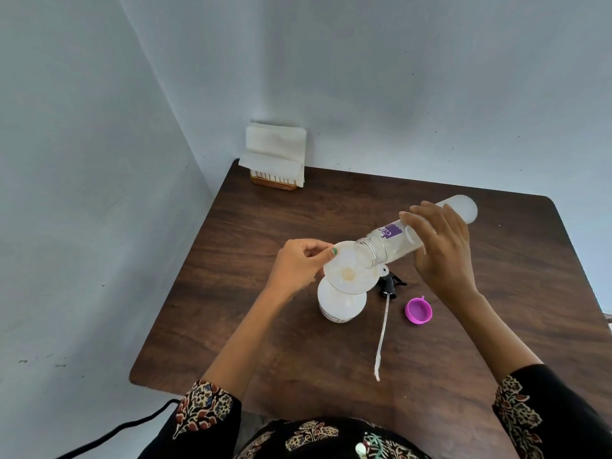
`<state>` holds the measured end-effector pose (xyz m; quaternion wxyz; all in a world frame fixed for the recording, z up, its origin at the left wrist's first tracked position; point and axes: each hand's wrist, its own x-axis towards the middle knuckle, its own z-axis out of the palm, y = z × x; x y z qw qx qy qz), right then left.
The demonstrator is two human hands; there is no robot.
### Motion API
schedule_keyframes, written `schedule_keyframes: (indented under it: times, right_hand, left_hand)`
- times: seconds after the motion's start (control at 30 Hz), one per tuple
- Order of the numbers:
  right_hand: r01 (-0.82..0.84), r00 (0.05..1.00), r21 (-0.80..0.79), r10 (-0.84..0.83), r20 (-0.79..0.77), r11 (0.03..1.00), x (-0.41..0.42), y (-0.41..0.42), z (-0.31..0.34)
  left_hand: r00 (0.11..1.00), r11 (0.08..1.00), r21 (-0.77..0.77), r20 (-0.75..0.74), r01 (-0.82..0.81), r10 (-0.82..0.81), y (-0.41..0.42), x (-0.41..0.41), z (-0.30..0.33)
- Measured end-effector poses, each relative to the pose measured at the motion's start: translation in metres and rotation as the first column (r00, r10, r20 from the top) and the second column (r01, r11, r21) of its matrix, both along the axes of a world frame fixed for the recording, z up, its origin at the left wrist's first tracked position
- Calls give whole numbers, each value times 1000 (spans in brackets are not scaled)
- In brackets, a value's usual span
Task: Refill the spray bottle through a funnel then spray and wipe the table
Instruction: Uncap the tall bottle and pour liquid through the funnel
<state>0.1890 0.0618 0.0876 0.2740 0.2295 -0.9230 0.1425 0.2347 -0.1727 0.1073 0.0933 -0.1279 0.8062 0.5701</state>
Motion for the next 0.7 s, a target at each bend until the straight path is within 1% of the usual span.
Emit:
schedule_keyframes:
  times: [0.27, 0.43, 0.5, 0.57, 0.63, 0.7]
  right_hand:
    - [-33, 993, -2, 33, 111, 999, 7, 6, 8]
    - [23, 984, -46, -14, 179, 999, 11, 5, 18]
    - [62, 977, -118, -36, 210, 991, 11, 2, 26]
    - [114, 965, -245, -49, 258, 963, 11, -2, 38]
    - [147, 954, -374, -32, 298, 916, 10, -7, 51]
    - [157, 948, -478, 3, 317, 864, 9, -12, 65]
  left_hand:
    - [1000, 1000, 6, -6, -2, 2, 7, 3, 4]
    - [1000, 1000, 7, -6, 8, -8, 7, 2, 3]
    - [1000, 1000, -5, -2, -7, 7, 7, 2, 2]
    - [999, 998, -40, -27, -44, 43, 8, 0, 1]
    - [994, 994, -73, -84, -81, 74, 8, -2, 4]
    - [986, 994, -73, -151, -83, 71, 9, -6, 14]
